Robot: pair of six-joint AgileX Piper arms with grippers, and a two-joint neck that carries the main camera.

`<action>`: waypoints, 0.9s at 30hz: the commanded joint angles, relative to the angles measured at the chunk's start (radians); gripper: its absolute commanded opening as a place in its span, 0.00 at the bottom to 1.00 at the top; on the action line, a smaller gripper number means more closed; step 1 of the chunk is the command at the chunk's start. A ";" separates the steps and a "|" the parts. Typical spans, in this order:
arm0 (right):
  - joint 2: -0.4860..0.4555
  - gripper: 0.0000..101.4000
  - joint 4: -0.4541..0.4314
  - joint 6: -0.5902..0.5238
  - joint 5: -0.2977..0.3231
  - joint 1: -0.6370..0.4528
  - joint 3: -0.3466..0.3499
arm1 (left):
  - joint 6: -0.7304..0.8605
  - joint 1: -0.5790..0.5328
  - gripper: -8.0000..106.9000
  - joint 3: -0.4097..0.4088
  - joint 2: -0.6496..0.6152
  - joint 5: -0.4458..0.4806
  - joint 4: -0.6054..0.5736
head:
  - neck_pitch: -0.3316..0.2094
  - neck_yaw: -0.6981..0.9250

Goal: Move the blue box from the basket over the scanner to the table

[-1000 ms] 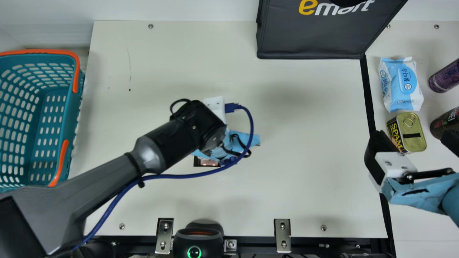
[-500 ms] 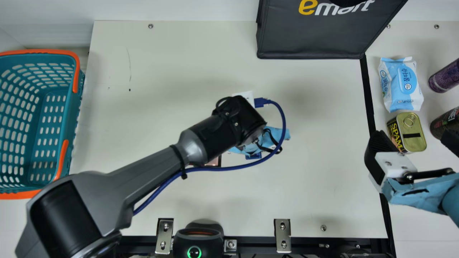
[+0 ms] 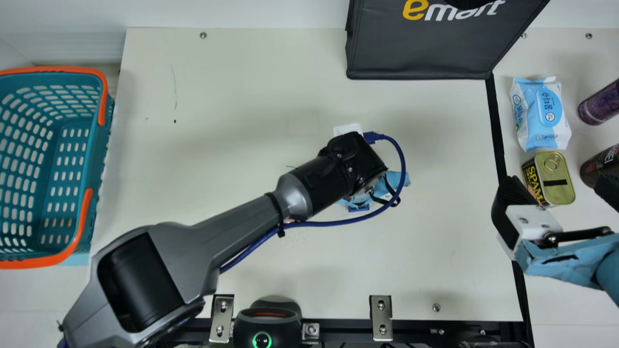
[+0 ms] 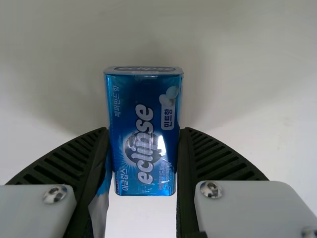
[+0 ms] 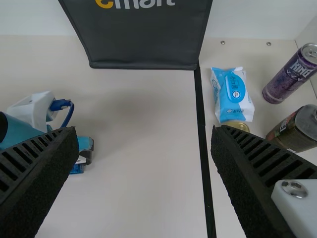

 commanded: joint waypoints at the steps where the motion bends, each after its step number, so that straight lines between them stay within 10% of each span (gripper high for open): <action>1: 0.000 0.94 0.000 0.000 0.000 0.000 0.000 | -0.001 -0.002 0.36 -0.005 0.003 0.002 -0.004 | -0.030 0.000; 15: 0.000 0.94 0.000 0.000 0.000 0.000 0.000 | 0.096 0.031 0.77 0.009 -0.008 -0.026 -0.147 | -0.030 0.000; 27: 0.000 0.94 0.000 0.000 0.000 0.000 0.000 | 0.502 0.192 0.85 0.283 -0.267 -0.201 -0.390 | -0.030 0.000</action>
